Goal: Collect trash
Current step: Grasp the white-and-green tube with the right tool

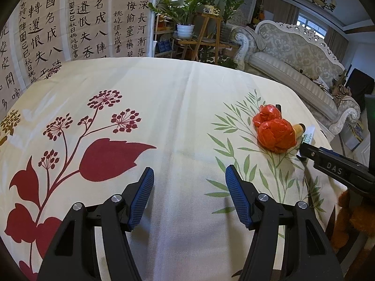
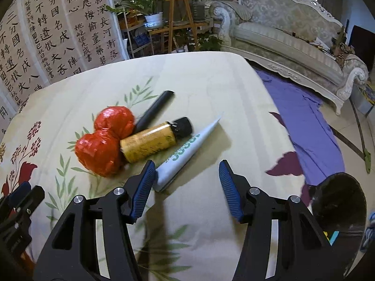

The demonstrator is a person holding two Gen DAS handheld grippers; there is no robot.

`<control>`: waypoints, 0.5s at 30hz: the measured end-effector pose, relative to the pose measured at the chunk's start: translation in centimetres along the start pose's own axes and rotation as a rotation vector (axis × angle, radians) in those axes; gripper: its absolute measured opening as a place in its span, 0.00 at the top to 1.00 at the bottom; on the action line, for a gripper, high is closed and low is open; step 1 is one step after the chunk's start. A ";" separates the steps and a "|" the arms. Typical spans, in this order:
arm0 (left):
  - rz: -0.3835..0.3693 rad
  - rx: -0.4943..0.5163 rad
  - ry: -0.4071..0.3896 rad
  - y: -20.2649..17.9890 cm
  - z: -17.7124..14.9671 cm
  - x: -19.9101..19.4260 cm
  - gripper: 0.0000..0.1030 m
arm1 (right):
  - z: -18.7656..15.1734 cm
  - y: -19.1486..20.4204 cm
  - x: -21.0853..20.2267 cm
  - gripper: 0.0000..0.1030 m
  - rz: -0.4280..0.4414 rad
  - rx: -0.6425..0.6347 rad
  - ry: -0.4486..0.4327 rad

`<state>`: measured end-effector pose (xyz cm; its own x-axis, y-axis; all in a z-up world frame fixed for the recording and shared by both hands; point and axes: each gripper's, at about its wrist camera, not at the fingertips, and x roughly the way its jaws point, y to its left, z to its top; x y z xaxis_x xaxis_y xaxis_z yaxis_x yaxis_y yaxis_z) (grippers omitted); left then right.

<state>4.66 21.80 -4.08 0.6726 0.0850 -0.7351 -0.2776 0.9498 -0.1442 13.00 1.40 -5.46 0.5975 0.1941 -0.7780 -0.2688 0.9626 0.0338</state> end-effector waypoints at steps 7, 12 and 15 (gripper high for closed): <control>0.000 -0.002 -0.001 -0.1 -0.1 0.0 0.40 | -0.2 -1.6 -0.7 0.47 -0.011 0.031 -0.009; 0.002 0.002 -0.001 -0.2 -0.1 0.0 0.40 | 0.5 -1.2 -1.1 0.47 0.007 0.042 -0.034; 0.001 -0.002 -0.001 -0.1 -0.1 0.0 0.40 | 0.7 -0.8 -0.4 0.47 0.000 0.033 -0.029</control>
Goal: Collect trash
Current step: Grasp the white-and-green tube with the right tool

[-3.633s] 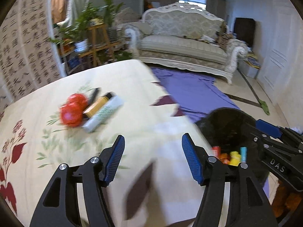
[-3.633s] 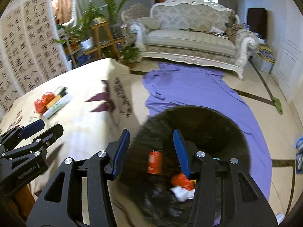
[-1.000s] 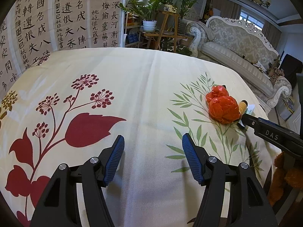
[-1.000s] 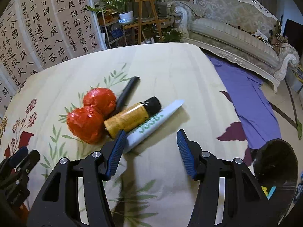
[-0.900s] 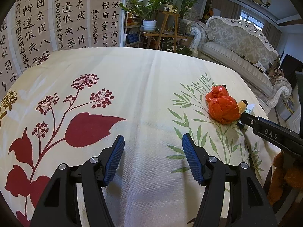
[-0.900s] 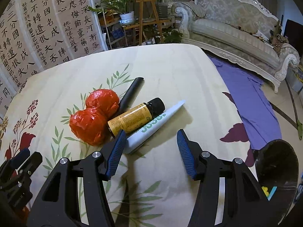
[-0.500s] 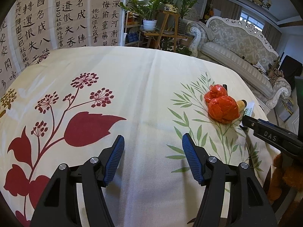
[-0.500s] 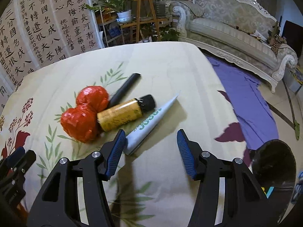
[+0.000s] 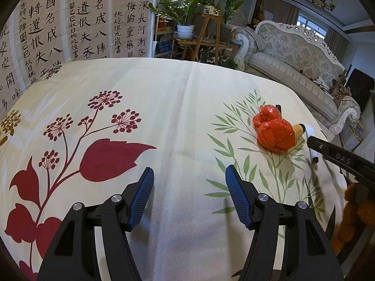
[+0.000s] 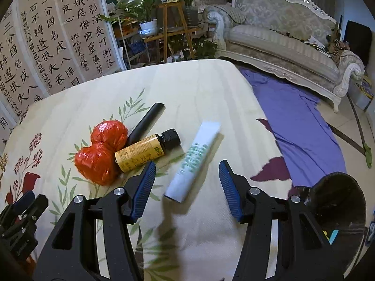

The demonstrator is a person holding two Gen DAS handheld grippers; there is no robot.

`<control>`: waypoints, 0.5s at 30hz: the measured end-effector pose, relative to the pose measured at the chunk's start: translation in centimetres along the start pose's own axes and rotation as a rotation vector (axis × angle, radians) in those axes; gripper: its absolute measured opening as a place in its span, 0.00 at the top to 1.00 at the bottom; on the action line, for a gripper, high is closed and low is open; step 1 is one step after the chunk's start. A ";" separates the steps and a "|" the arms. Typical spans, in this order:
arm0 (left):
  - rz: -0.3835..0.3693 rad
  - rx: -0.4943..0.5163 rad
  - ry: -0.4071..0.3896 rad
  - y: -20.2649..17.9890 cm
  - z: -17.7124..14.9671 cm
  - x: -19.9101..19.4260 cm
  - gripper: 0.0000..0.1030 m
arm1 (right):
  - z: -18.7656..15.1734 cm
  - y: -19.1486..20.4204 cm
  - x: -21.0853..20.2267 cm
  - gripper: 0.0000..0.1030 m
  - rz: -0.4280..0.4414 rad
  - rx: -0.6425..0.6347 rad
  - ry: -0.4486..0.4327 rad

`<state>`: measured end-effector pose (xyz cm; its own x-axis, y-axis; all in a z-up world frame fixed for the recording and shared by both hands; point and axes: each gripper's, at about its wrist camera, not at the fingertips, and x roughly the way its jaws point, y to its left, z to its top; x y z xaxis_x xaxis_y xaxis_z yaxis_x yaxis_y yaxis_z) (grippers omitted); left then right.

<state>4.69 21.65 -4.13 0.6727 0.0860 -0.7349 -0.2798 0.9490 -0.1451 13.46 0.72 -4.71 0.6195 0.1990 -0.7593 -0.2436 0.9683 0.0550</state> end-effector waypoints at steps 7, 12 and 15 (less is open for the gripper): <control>0.001 0.012 -0.002 -0.1 0.0 -0.1 0.40 | 0.0 -0.5 1.2 0.66 -0.029 -0.002 0.018; -0.002 0.029 -0.006 -0.6 0.1 -0.1 0.40 | -0.1 -1.0 1.1 0.85 -0.027 -0.019 0.016; -0.011 0.032 -0.008 -1.1 0.3 -0.1 0.40 | -0.3 -1.2 0.9 0.85 -0.017 -0.023 0.014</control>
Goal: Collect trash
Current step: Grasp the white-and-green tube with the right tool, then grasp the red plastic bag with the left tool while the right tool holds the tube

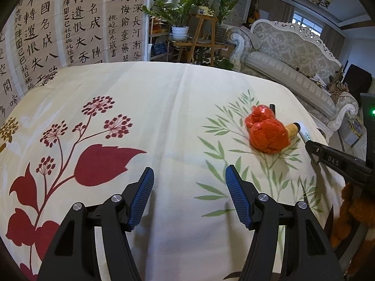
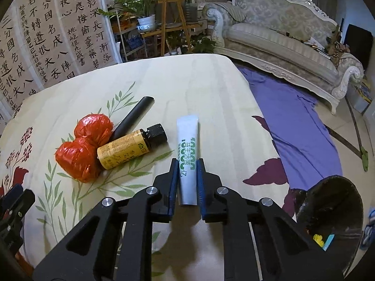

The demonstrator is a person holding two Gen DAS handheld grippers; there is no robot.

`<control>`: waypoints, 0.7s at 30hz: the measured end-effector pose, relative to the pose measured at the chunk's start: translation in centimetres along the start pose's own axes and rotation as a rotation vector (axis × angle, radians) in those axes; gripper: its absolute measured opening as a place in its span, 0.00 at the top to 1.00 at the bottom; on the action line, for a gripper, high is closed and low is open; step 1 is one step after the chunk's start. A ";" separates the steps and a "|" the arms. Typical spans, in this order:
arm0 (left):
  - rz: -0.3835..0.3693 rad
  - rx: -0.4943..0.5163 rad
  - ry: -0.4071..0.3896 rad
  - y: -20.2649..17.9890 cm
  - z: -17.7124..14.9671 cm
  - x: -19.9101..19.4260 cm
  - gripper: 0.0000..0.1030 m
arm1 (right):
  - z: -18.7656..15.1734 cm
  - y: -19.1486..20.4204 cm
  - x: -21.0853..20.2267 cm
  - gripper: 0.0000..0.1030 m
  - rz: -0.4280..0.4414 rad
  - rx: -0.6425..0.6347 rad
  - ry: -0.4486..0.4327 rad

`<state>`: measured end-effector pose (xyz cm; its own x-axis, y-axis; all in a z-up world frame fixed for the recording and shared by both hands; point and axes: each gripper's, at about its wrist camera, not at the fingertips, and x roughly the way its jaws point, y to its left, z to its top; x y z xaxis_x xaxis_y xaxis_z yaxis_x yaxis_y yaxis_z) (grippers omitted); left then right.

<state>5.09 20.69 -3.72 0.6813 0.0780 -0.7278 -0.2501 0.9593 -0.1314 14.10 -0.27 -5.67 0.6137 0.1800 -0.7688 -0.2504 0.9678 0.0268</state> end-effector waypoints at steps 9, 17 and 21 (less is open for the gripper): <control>-0.052 0.046 -0.012 -3.5 0.7 0.4 0.34 | -0.6 -0.8 -0.5 0.85 0.020 -0.023 -0.009; -0.059 0.098 -0.031 -6.7 1.9 1.1 0.32 | -0.8 -1.7 -1.0 0.85 0.031 -0.035 -0.012; -0.055 0.108 -0.034 -7.6 2.5 1.8 0.30 | -0.9 -2.4 -0.9 0.85 0.034 -0.031 -0.010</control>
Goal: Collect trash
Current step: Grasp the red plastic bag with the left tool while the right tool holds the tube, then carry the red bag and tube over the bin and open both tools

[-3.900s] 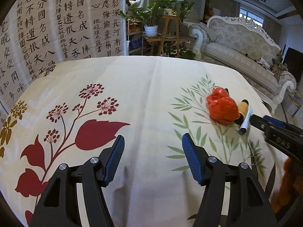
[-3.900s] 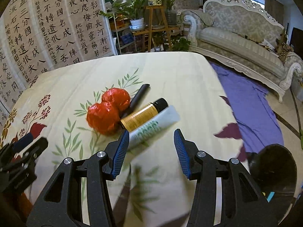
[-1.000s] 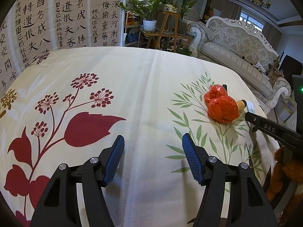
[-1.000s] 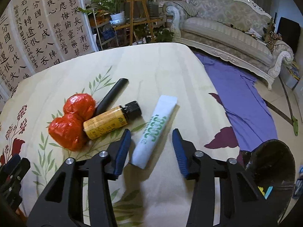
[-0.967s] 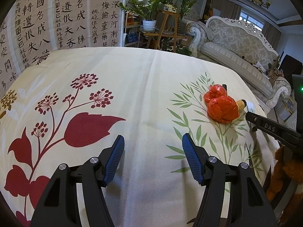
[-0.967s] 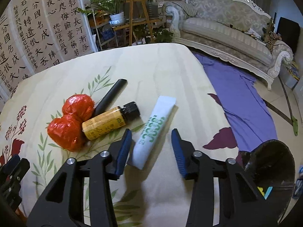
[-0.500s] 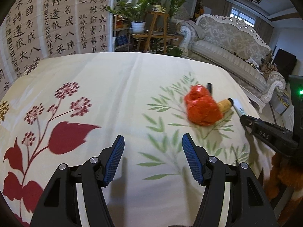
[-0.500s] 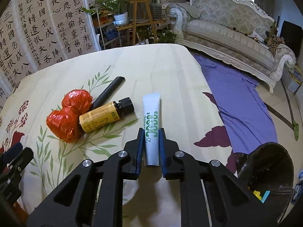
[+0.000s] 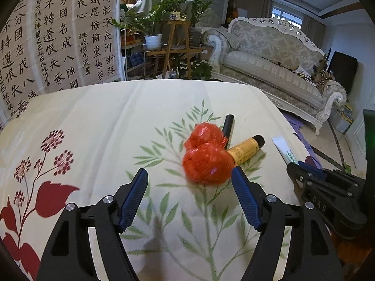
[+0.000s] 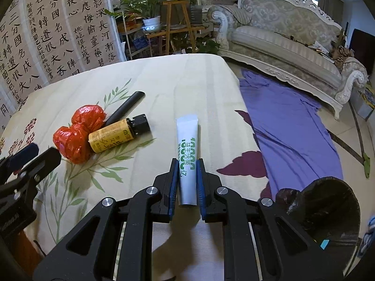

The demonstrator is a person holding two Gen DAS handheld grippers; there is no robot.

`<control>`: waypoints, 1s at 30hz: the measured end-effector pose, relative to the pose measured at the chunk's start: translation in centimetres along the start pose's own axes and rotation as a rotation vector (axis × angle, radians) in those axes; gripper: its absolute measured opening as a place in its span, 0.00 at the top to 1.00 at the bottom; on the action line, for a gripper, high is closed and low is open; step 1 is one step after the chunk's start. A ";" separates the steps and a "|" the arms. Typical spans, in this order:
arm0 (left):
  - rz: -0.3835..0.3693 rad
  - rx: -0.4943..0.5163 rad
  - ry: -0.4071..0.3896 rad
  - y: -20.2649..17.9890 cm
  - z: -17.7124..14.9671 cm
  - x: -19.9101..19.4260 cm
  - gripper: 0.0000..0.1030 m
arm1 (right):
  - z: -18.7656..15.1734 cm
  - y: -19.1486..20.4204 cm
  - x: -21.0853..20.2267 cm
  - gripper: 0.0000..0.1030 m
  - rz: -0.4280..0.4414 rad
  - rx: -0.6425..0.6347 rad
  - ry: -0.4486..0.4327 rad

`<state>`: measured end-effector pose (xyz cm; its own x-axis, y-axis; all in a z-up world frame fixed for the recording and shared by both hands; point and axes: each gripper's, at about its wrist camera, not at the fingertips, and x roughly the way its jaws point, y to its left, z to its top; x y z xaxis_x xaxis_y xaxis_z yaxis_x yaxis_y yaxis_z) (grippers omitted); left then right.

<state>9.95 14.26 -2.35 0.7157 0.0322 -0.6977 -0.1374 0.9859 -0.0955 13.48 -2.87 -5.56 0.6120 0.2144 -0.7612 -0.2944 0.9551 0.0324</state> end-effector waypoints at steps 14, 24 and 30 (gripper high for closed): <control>-0.008 0.060 0.055 -1.4 0.1 2.1 0.61 | -0.1 -0.3 0.1 0.84 0.023 0.001 0.000; -0.004 0.054 0.022 -0.7 -0.6 0.6 0.69 | -0.4 -0.3 -0.3 0.85 0.015 -0.006 -0.006; -0.001 0.049 0.014 -0.3 -1.6 -1.0 0.69 | -1.2 0.2 -1.7 0.85 0.012 -0.016 -0.020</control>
<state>8.13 13.71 -2.75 0.7061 0.0287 -0.7075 -0.1026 0.9928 -0.0621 11.48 -3.30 -5.01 0.6231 0.2301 -0.7475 -0.3133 0.9491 0.0310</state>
